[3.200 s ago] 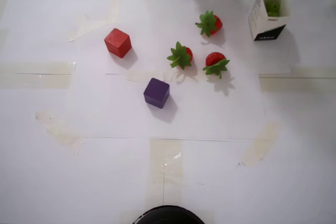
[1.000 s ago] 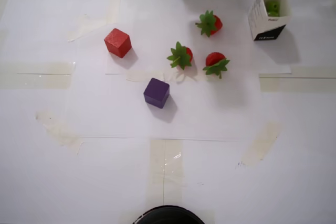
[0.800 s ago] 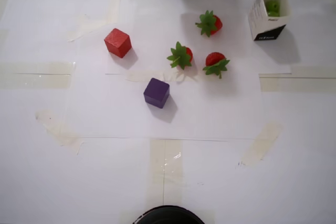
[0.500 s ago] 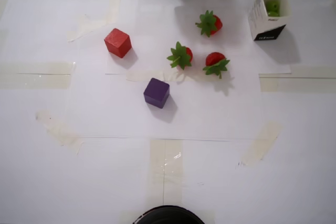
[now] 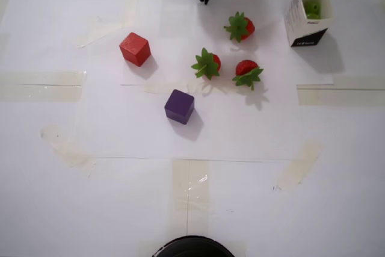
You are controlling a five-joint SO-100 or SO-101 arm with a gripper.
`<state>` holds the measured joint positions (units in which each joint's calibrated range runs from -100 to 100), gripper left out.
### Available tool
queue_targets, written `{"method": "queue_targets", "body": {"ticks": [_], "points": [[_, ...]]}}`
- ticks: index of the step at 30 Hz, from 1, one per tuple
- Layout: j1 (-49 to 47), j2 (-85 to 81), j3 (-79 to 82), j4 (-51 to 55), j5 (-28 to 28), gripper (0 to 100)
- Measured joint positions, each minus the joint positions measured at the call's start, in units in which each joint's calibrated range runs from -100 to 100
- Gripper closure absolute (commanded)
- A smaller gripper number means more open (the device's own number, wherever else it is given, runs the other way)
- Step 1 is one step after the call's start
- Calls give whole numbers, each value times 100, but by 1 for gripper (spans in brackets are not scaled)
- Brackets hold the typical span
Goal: Pick up the grapes and place them in the box.
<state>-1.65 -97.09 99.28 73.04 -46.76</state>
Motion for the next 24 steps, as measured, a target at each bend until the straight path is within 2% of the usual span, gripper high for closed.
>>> {"method": "queue_targets", "body": {"ticks": [24], "points": [[30,-27,27,0,5,100]]}}
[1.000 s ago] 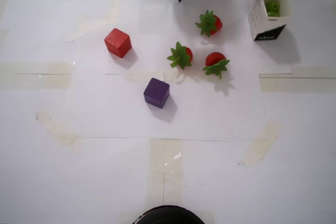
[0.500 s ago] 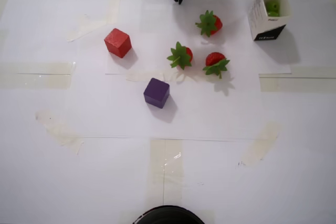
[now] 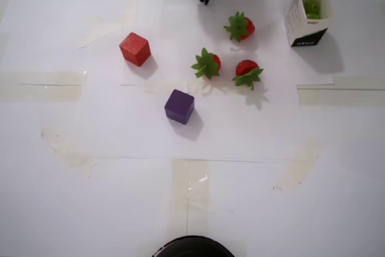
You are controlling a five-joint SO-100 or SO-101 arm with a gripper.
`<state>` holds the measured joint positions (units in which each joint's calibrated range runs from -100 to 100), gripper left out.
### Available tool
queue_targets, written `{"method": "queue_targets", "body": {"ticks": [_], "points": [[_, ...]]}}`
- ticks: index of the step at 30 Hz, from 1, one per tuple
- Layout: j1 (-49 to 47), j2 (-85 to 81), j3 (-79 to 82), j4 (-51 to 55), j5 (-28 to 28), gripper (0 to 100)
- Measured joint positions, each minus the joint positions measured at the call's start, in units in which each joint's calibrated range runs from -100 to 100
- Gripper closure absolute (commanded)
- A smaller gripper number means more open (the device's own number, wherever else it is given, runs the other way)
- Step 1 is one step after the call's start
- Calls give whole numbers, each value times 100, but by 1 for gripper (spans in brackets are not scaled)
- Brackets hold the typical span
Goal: Pick up the grapes and place them in the box.
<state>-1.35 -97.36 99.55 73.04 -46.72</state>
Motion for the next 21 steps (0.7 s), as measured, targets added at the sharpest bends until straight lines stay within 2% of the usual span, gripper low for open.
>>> {"method": "queue_targets", "body": {"ticks": [21], "points": [[0,0,0,-40,10,100]]}}
